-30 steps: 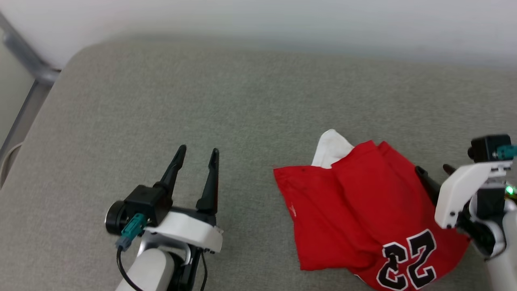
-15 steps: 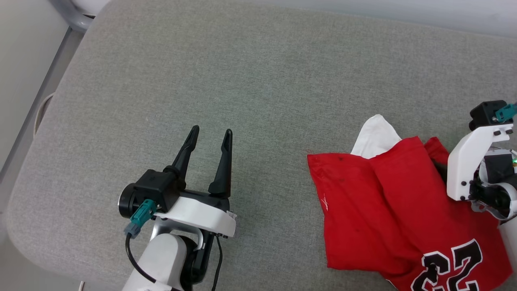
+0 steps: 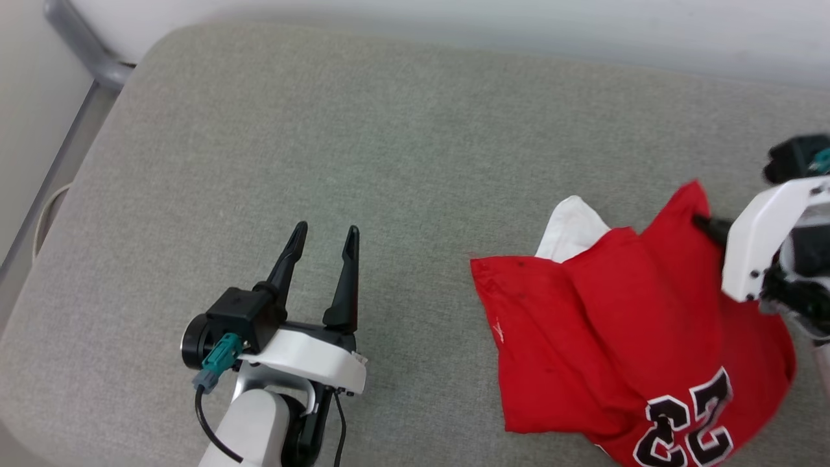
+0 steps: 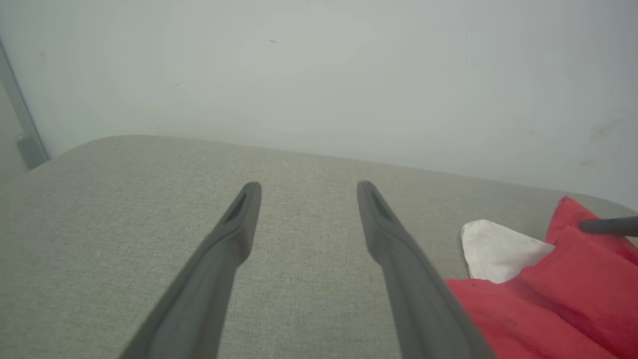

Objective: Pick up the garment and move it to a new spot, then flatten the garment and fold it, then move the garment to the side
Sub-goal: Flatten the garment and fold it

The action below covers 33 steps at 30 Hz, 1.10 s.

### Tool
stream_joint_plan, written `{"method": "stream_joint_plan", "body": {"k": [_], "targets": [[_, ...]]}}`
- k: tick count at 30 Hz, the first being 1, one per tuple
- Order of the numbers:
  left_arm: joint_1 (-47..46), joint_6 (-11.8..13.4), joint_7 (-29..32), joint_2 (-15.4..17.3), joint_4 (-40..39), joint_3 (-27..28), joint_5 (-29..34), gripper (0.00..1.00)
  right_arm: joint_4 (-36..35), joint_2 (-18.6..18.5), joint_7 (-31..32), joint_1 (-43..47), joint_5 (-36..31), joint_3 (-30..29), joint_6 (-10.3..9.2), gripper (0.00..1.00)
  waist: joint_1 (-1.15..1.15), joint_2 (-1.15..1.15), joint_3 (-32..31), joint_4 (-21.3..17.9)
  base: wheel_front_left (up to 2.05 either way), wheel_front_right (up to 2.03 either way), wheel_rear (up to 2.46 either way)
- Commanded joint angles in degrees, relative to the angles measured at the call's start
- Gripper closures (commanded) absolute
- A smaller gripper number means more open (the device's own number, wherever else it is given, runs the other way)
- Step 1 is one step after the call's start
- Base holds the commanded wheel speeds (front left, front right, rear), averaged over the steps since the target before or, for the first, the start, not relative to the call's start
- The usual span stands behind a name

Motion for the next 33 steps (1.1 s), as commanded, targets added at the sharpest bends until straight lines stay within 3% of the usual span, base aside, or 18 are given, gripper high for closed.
{"method": "stream_joint_plan", "body": {"k": [1,7,11,17,22,27,28,29,30,33], "targets": [[0.7,-0.35,-0.14,0.07,0.17,0.5,0.25,0.0,-1.79,-0.58,-0.66,-0.54,0.11,-0.67,-0.04,1.0,-0.01,0.0,-1.84,-1.61,0.0,0.0,0.0],[3.07,-0.62,-0.14,0.29,0.76,1.76,1.1,0.0,-14.11,-0.16,-3.01,5.81,-0.87,-5.68,-0.04,1.0,-0.01,0.0,-5.78,-4.66,0.0,0.0,0.0],[4.32,-0.88,-0.14,0.35,1.12,1.74,1.32,0.0,-24.93,1.67,-2.65,16.99,-1.93,-13.03,-0.04,1.0,-0.01,0.0,-8.11,-5.6,0.0,0.0,0.0],[5.82,-0.61,-0.14,0.46,1.41,1.99,1.3,0.0,-35.04,12.67,-0.36,36.75,-4.81,-26.2,-0.03,1.0,-0.01,0.0,-9.94,-6.54,0.0,0.0,0.0],[6.87,-0.51,0.22,0.92,2.15,1.83,0.95,0.0,-30.39,18.48,-1.83,46.69,-4.89,-31.86,-0.04,1.0,-0.01,0.0,-10.96,-6.9,0.0,0.0,0.0],[7.79,-0.21,0.97,1.5,2.39,1.77,0.65,0.0,-20.0,19.51,-6.97,48.48,-4.92,-32.88,-0.03,1.0,-0.01,0.0,-11.8,-7.11,0.0,0.0,0.0],[8.14,-0.11,1.11,1.6,2.41,1.78,0.58,0.0,-18.22,19.6,-8.37,48.01,-4.92,-32.43,-0.03,0.84,-0.01,0.0,-12.0,-7.13,0.0,0.0,0.0],[8.37,-0.02,1.28,1.74,2.39,1.81,0.58,0.0,-16.82,19.6,-9.75,47.51,-5.12,-31.76,-0.03,0.57,-0.01,0.0,-12.1,-7.13,0.0,0.0,0.0],[8.45,-0.01,1.48,1.94,2.33,1.82,0.51,0.0,-15.54,19.65,-11.17,46.72,-4.9,-31.08,-0.03,0.04,-0.01,0.0,-12.17,-7.16,0.0,0.0,0.0],[9.05,0.09,1.95,2.17,2.12,1.87,0.16,0.0,-13.79,19.65,-16.66,44.18,-4.0,-29.21,-0.03,0.0,-0.01,0.0,-12.47,-7.22,0.0,0.0,0.0]]}}
